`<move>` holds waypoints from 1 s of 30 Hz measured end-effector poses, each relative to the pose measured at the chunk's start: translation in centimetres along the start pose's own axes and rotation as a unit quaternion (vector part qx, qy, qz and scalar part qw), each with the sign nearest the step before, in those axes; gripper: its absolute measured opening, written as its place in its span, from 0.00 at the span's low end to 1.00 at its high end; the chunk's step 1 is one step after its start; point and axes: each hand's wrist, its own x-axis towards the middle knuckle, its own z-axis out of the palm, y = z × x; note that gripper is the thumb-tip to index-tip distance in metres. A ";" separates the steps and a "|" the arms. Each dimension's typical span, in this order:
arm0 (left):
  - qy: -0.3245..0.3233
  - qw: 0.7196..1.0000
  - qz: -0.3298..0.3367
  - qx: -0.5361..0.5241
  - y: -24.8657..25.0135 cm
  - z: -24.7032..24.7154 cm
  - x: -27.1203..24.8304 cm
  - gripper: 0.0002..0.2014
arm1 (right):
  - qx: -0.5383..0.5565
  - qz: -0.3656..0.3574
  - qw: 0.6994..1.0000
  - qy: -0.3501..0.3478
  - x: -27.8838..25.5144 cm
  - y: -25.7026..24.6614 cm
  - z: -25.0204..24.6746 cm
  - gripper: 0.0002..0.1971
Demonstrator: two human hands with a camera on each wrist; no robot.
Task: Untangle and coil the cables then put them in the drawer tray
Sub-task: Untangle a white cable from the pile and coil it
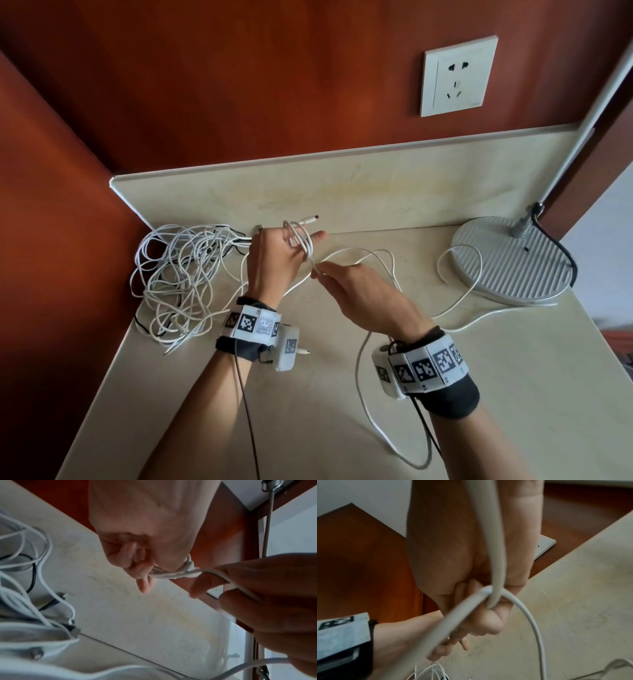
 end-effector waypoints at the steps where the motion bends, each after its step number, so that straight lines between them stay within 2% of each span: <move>1: 0.007 1.000 0.001 -0.022 -0.1 0.2 -0.2 0.29 | -0.005 0.010 1.000 -0.004 -0.2 0.2 0.0 0.18; 4: 0.036 0.994 -0.027 -0.095 -0.6 0.7 0.1 0.24 | -0.007 0.028 0.999 -0.020 -0.8 0.2 0.4 0.16; 8: 0.035 0.958 -0.147 -0.242 -0.9 1.4 1.6 0.34 | -0.027 0.058 0.994 -0.091 -1.6 -0.4 2.6 0.14; 10: 0.025 0.949 -0.157 -0.272 -0.5 1.4 1.7 0.34 | -0.033 0.072 0.991 -0.109 -1.4 0.0 3.0 0.13; 12: 0.029 0.948 -0.161 -0.274 -0.4 1.5 1.6 0.29 | -0.041 0.070 0.990 -0.113 -1.0 0.2 2.6 0.13; 14: 0.036 0.960 -0.130 -0.246 -0.4 1.5 1.5 0.22 | -0.053 0.061 0.990 -0.114 -0.7 0.1 1.9 0.13; 16: 0.026 0.982 -0.059 -0.177 -0.9 1.6 1.5 0.15 | -0.068 0.046 0.992 -0.100 -0.5 -0.1 1.0 0.11; 18: -0.001 0.995 0.004 -0.101 -2.4 2.0 1.6 0.19 | -0.106 0.021 0.991 -0.073 -0.3 -0.3 -0.4 0.09; 20: -0.064 0.997 0.027 -0.027 -3.5 2.0 1.6 0.26 | -0.156 -0.013 0.987 -0.036 -0.1 -0.3 -2.2 0.08; 22: -0.175 0.984 0.027 0.021 -3.6 1.6 1.2 0.27 | -0.181 -0.049 0.982 -0.009 0.3 0.0 -4.1 0.09; 25: -0.341 0.939 0.037 0.020 -1.5 0.1 -0.2 0.13 | -0.146 -0.074 0.986 -0.022 1.1 0.9 -5.9 0.14; 26: -0.380 0.923 0.049 0.012 -0.9 -0.3 -0.7 0.12 | -0.123 -0.089 0.988 -0.026 1.4 1.2 -6.1 0.17; 28: -0.420 0.905 0.071 -0.006 0.0 -1.2 -1.2 0.15 | -0.075 -0.123 0.989 -0.024 1.9 1.5 -6.2 0.20; 30: -0.433 0.898 0.068 -0.044 0.9 -2.3 -1.6 0.13 | -0.006 -0.126 0.992 -0.016 2.4 1.8 -6.2 0.21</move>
